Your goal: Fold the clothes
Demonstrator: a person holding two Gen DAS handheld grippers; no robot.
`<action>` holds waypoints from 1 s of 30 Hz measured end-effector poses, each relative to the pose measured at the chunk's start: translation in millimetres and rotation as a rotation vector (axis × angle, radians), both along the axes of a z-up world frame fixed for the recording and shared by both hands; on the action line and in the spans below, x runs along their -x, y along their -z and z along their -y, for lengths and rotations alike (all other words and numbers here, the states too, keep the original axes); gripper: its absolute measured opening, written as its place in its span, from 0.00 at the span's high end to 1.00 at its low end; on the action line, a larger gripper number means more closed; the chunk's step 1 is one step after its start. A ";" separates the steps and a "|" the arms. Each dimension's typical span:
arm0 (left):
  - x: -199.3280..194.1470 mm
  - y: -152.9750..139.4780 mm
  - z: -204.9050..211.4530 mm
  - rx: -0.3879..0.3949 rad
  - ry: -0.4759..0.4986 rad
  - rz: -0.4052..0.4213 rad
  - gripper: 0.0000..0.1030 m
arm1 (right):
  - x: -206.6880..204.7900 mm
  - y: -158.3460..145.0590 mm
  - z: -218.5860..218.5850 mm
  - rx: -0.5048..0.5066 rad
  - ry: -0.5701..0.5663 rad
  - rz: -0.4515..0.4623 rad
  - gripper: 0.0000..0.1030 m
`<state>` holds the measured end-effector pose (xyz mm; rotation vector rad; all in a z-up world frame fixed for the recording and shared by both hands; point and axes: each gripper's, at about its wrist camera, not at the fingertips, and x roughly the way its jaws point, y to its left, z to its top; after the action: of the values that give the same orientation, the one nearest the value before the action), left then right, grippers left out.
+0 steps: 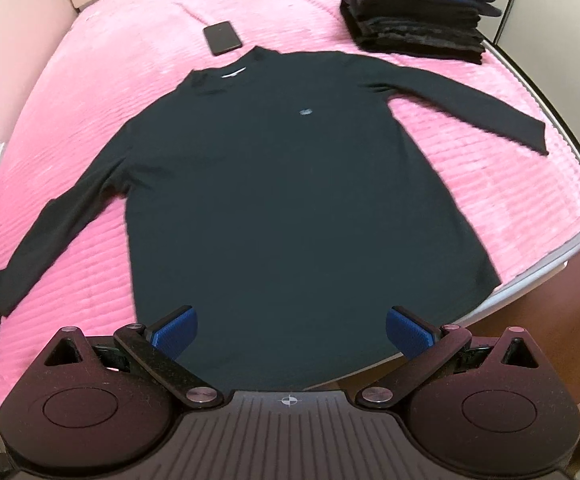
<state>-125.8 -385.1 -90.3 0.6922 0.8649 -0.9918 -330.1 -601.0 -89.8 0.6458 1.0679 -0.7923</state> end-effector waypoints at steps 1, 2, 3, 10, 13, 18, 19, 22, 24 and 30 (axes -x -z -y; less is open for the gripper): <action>-4.5 1.3 -4.7 -0.003 -0.005 -0.002 0.13 | -4.4 0.6 -4.9 -0.001 -0.003 -0.002 0.00; -9.1 2.6 -9.5 -0.005 -0.010 -0.004 0.13 | -8.3 1.0 -8.0 -0.002 -0.007 -0.006 0.00; -13.6 3.9 -14.2 -0.008 -0.015 -0.006 0.13 | -12.6 1.5 -10.5 0.000 -0.014 -0.012 0.00; -40.3 5.4 -42.1 -0.005 -0.070 -0.017 0.13 | -45.1 3.1 -23.6 0.026 -0.104 -0.065 0.00; -48.9 7.6 -50.1 -0.015 -0.103 -0.027 0.13 | -55.3 2.9 -27.5 0.036 -0.144 -0.075 0.00; -50.4 9.4 -55.1 -0.020 -0.132 -0.030 0.13 | -65.8 6.9 -28.4 0.040 -0.209 -0.092 0.00; -49.7 9.9 -55.3 -0.020 -0.141 -0.032 0.13 | -67.3 8.4 -27.8 0.038 -0.221 -0.094 0.00; -46.4 11.0 -54.3 -0.025 -0.167 -0.036 0.13 | -69.5 12.7 -22.4 0.026 -0.251 -0.097 0.00; -42.4 11.2 -52.4 -0.029 -0.179 -0.036 0.13 | -69.3 14.7 -15.9 0.022 -0.270 -0.096 0.00; -30.6 9.6 -47.8 -0.057 -0.233 -0.017 0.13 | -76.0 18.5 -0.6 0.011 -0.371 -0.056 0.00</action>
<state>-95.2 -337.3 -99.9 0.6166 0.9681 -0.7675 -254.2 -600.5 -108.3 0.4001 1.1898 -0.4950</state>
